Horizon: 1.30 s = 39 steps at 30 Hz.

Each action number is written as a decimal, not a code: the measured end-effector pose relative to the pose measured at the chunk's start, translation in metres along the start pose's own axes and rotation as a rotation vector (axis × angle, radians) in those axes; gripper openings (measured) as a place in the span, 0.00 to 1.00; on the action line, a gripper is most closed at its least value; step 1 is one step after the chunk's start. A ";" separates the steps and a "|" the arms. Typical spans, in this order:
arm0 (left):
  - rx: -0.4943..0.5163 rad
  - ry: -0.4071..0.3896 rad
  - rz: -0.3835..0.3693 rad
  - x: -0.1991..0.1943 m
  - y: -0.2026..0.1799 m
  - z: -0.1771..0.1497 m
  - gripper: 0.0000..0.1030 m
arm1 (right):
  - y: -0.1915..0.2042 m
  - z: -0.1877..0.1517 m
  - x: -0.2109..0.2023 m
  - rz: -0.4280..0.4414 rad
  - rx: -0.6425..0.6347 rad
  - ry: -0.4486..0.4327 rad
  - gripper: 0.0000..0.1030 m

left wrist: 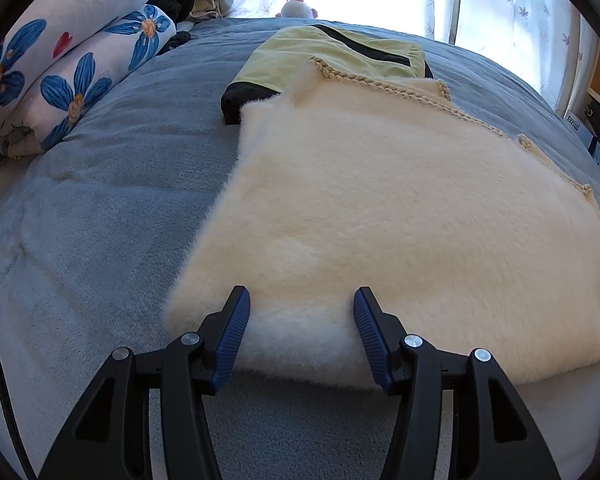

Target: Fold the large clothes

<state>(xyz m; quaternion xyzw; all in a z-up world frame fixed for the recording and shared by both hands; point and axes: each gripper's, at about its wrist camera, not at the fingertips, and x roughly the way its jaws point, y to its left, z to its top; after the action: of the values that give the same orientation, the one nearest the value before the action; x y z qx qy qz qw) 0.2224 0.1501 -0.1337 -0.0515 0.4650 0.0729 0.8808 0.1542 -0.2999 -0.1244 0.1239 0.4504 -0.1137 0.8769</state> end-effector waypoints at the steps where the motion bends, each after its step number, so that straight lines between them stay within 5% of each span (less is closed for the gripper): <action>1: -0.001 0.000 0.001 0.000 0.000 0.000 0.53 | 0.000 0.000 0.000 -0.002 -0.001 0.001 0.27; 20: 0.002 0.075 -0.059 0.010 -0.009 -0.002 0.96 | 0.004 -0.001 0.003 -0.041 0.016 0.011 0.29; 23: -0.012 0.089 -0.064 0.006 -0.011 -0.001 0.96 | 0.011 0.002 0.004 -0.081 -0.014 0.034 0.30; 27: -0.104 0.105 -0.184 -0.013 -0.004 -0.004 0.96 | 0.021 0.008 -0.001 -0.123 -0.038 0.090 0.30; 32: -0.173 0.102 -0.277 -0.041 0.001 -0.013 0.96 | 0.035 0.005 -0.024 -0.026 -0.027 0.121 0.31; 39: -0.200 0.088 -0.362 -0.077 0.009 -0.030 0.96 | 0.075 -0.006 -0.073 0.040 -0.112 0.038 0.35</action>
<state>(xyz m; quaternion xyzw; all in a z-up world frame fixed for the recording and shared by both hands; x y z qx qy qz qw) 0.1537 0.1485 -0.0865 -0.2245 0.4766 -0.0428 0.8489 0.1317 -0.2208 -0.0598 0.0856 0.4700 -0.0684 0.8758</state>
